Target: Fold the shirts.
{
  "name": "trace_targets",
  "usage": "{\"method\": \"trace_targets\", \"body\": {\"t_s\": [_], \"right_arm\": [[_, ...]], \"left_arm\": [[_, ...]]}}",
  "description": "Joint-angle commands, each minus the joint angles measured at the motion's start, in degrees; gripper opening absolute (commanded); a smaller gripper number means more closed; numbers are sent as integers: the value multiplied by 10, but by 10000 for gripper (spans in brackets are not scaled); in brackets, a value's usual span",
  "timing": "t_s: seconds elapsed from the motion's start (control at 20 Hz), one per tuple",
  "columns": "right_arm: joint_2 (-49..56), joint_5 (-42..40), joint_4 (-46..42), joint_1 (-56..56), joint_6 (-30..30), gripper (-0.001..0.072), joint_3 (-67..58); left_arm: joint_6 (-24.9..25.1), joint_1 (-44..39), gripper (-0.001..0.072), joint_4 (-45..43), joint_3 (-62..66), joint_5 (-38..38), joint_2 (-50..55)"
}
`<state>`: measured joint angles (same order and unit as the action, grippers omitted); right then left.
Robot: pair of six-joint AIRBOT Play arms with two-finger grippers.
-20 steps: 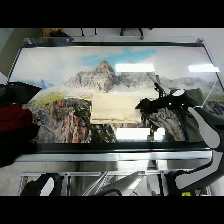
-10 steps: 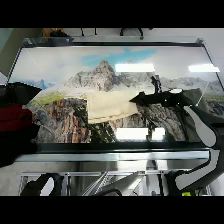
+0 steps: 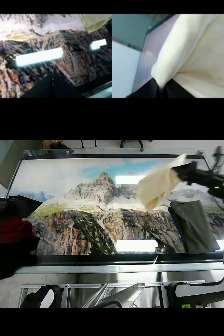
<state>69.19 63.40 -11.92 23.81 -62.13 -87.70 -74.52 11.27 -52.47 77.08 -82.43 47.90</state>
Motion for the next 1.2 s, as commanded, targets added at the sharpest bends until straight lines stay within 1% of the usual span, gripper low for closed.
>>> {"method": "trace_targets", "body": {"t_s": [0.0,0.2,0.3,0.35,0.5,0.65,0.7,0.75,0.9,0.95,1.15], "right_arm": [[-37,-1,-23,120,-91,26,-24],[-67,31,-136,202,-218,26,-24],[-81,30,-188,214,-263,26,-24],[-86,26,-200,214,-266,26,-24],[-88,-7,-195,213,-267,26,-24],[-78,-97,-152,205,-265,25,-24],[-71,-128,-128,199,-250,25,-24],[-60,-156,-90,187,-218,25,-24],[-19,-220,69,135,-123,25,-24],[-11,-238,94,118,-103,25,-24],[-21,-303,96,80,-107,25,-24]], "left_arm": [[2,0,14,0,0,-16,0],[6,0,14,0,0,-15,0],[6,0,14,0,0,-14,0],[6,0,14,0,0,-14,0],[6,0,14,0,0,-14,0],[6,0,14,0,0,-13,0],[6,0,14,0,0,-10,0],[6,0,14,0,0,-5,0],[6,0,14,0,0,28,0],[6,0,14,0,0,32,0],[6,0,14,0,0,32,19]]}}
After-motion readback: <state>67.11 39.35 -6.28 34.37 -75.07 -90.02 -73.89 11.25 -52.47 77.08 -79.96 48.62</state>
